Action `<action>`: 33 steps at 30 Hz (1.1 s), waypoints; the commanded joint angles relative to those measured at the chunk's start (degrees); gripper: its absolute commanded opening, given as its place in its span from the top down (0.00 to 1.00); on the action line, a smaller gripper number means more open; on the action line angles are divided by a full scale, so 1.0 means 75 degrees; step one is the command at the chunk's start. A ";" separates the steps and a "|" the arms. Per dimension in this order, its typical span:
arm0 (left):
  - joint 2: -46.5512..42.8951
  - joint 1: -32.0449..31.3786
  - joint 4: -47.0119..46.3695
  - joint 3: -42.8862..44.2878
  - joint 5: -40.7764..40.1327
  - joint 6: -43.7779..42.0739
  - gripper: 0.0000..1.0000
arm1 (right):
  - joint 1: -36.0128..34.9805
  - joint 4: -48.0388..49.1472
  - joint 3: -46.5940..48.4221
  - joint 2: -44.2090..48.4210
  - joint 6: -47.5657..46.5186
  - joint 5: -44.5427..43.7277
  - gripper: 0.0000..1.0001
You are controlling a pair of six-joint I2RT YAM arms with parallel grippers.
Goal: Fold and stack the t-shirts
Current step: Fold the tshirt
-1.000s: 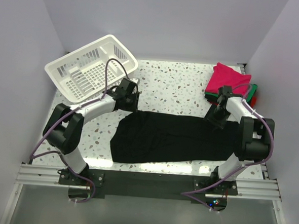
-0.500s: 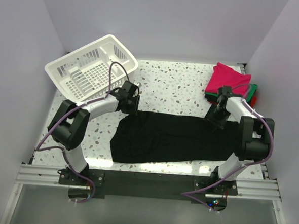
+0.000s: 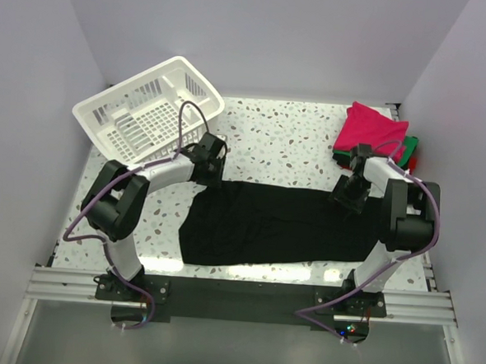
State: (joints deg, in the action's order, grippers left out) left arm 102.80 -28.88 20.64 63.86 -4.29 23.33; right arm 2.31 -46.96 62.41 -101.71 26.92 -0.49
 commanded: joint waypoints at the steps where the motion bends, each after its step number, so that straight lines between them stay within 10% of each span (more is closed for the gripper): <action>1: -0.0043 0.0054 -0.0022 -0.0146 -0.0458 -0.0204 0.61 | -0.0003 0.0109 -0.0095 -0.0126 -0.0097 -0.0075 0.43; 12: -0.0430 0.0078 -0.0373 -0.0580 -0.0985 -0.0345 1.00 | -0.0003 0.0003 -0.0060 -0.0395 -0.0097 -0.0391 0.43; 33: -0.1531 0.0101 -0.0421 -0.0791 -0.2204 -0.0638 1.00 | 0.0009 -0.0067 -0.0048 -0.0513 -0.0179 -0.0520 0.41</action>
State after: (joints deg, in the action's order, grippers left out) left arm 95.31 -28.88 18.96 57.63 -16.58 20.38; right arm 2.28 -47.94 63.33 -102.78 26.89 -0.91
